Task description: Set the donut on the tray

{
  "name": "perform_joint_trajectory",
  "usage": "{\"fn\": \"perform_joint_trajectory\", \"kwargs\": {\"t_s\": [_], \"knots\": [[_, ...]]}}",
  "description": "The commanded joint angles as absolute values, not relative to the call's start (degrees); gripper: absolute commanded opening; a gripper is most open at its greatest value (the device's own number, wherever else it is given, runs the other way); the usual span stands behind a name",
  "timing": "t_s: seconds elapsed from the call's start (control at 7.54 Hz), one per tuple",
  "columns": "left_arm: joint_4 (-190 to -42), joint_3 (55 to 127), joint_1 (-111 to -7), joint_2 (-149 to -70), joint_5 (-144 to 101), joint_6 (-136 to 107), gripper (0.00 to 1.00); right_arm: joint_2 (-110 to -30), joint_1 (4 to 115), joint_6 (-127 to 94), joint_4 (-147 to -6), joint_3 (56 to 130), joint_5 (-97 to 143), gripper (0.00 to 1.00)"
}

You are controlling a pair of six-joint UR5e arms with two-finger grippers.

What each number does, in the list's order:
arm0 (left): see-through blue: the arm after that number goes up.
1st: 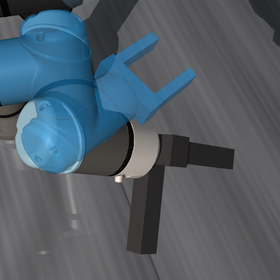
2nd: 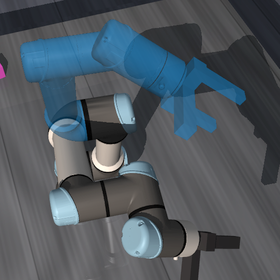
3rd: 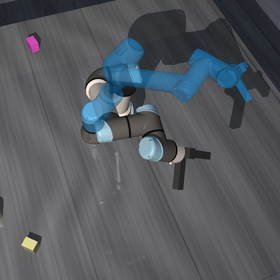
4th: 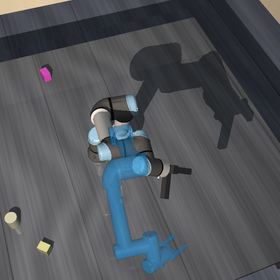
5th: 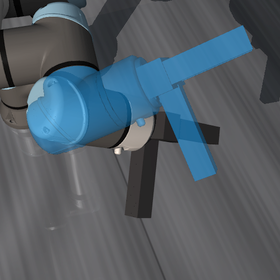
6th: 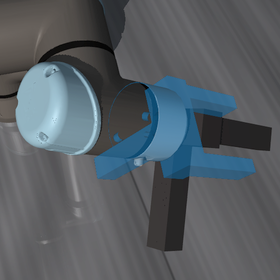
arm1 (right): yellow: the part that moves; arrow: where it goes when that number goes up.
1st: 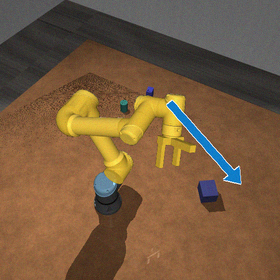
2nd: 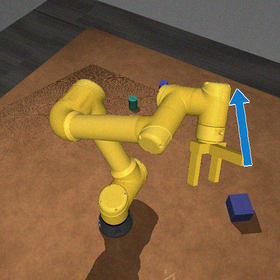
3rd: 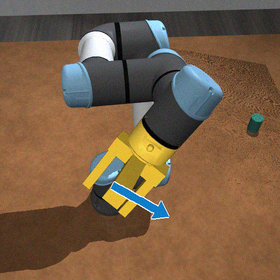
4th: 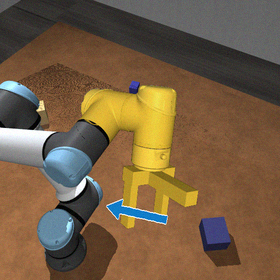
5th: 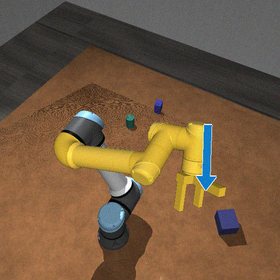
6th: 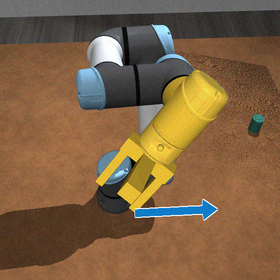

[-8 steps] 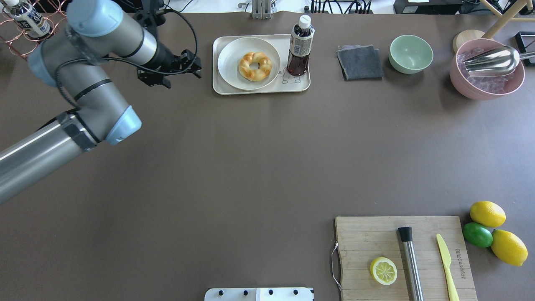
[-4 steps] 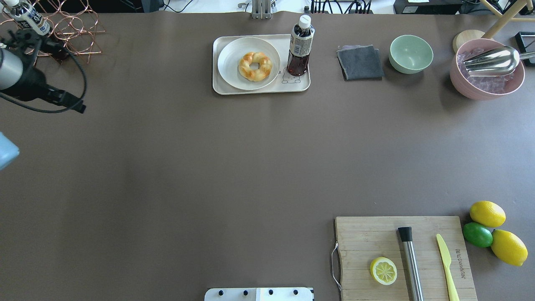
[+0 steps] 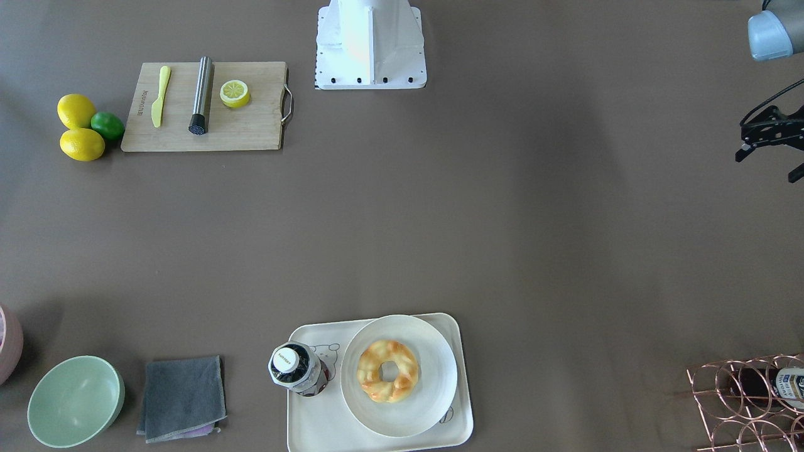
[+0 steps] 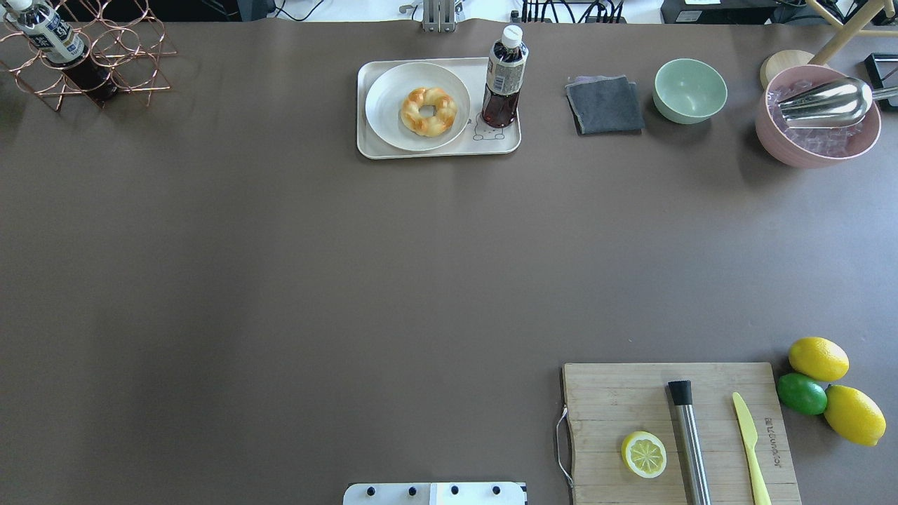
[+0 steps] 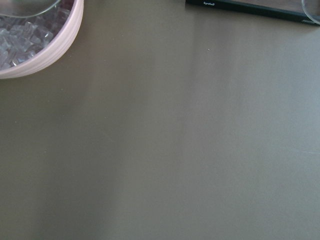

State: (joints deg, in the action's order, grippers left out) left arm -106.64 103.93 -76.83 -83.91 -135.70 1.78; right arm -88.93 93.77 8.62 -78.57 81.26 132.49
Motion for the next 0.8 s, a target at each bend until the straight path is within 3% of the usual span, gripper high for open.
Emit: {"fn": "perform_joint_trajectory", "kwargs": {"t_s": [0.0, 0.66], "knots": [[-106.5, 104.4, -83.2, -79.6, -139.5, 6.6, 0.98, -89.3, 94.3, 10.1, -80.2, 81.5, 131.6, 1.0], [-107.4, 106.0, -83.2, -79.7, -136.9, 1.6, 0.98, -88.6, 94.0, 10.4, -82.9, 82.3, 131.2, 1.0]]}}
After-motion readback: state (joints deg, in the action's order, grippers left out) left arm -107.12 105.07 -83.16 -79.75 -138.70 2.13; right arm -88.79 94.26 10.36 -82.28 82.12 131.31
